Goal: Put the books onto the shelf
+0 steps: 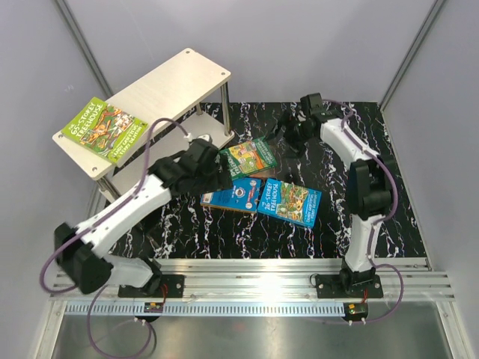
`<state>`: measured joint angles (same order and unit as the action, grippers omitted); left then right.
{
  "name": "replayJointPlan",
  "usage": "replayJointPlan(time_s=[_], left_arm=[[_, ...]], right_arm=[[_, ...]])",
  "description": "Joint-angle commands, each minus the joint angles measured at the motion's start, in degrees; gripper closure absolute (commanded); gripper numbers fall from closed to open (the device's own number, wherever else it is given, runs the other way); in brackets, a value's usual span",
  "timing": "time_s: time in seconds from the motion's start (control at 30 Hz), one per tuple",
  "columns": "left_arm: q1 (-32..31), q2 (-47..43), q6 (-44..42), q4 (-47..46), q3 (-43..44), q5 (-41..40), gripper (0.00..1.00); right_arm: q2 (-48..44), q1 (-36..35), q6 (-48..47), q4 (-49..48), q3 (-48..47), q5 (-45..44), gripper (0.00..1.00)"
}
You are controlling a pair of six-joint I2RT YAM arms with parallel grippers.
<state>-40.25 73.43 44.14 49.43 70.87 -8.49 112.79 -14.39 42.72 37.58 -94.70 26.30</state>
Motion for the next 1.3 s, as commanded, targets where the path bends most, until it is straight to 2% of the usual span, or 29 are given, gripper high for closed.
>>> replayJointPlan(time_s=[0.0, 0.1, 0.2, 0.33, 0.57, 0.8, 0.93, 1.1, 1.27], left_arm=[[0.00, 7.06, -1.95, -5.13, 1.72, -3.28, 0.10], [0.34, 14.68, -2.13, -4.61, 5.93, -6.09, 0.09], [2.01, 23.04, -1.43, -2.07, 12.61, -8.11, 0.09], [4.47, 30.08, -1.86, -3.28, 17.36, -8.82, 0.09], [9.92, 40.12, -4.76, -5.82, 24.14, -8.31, 0.09], [10.45, 50.84, -5.48, -8.03, 32.22, -5.48, 0.09], [10.54, 53.57, -3.80, -10.58, 34.15, -2.24, 0.09], [10.10, 58.49, -2.92, -9.26, 41.79, 0.14, 0.10], [8.52, 62.01, -3.18, -10.58, 45.84, 4.00, 0.11]], right_arm=[[6.28, 1.56, -4.30, 3.10, -10.58, -0.19, 0.01], [12.16, 2.35, -6.42, 8.72, -17.51, -3.97, 0.01], [17.19, 3.05, -6.77, 9.96, -21.40, -4.16, 0.01], [20.27, 3.32, -6.86, 6.64, -21.94, 0.13, 0.02], [21.15, 3.41, -4.32, -4.97, -17.02, 11.39, 0.03], [21.33, 3.41, 2.89, -14.71, -12.71, 19.30, 0.02], [20.28, 3.41, 1.94, -15.00, -9.72, 20.10, 0.02], [18.70, 3.41, 1.31, -14.99, -4.63, 20.54, 0.02], [15.98, 3.32, 0.44, -15.35, 0.55, 20.10, 0.02]])
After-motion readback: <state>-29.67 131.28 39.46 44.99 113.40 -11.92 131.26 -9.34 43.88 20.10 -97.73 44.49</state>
